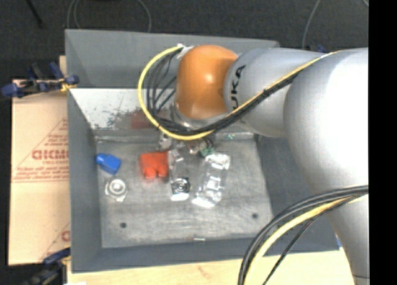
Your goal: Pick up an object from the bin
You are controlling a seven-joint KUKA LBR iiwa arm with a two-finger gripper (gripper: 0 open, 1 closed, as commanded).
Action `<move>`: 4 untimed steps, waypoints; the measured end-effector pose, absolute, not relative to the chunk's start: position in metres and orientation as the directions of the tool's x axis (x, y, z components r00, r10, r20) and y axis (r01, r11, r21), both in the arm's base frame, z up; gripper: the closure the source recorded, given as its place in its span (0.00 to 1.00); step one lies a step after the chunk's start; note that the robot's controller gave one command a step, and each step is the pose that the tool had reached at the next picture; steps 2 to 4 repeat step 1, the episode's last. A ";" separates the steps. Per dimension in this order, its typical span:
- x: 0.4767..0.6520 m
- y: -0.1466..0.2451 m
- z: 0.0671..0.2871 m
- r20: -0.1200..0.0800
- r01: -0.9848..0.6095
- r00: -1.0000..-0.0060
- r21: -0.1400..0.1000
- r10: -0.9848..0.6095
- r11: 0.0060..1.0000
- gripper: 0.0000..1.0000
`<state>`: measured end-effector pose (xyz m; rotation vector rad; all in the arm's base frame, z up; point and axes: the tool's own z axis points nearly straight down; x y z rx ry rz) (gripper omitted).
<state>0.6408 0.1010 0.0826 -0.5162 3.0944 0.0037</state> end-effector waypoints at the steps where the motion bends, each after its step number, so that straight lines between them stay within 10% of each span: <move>1: 0.636 0.122 0.273 -0.013 -0.481 -0.877 -0.006 -0.481 0.877 1.00; 4: 0.636 0.122 0.273 -0.013 -0.481 -0.877 -0.006 -0.481 0.877 1.00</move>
Offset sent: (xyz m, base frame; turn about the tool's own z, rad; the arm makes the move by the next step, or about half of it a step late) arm -0.0079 0.0221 0.1839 -0.1747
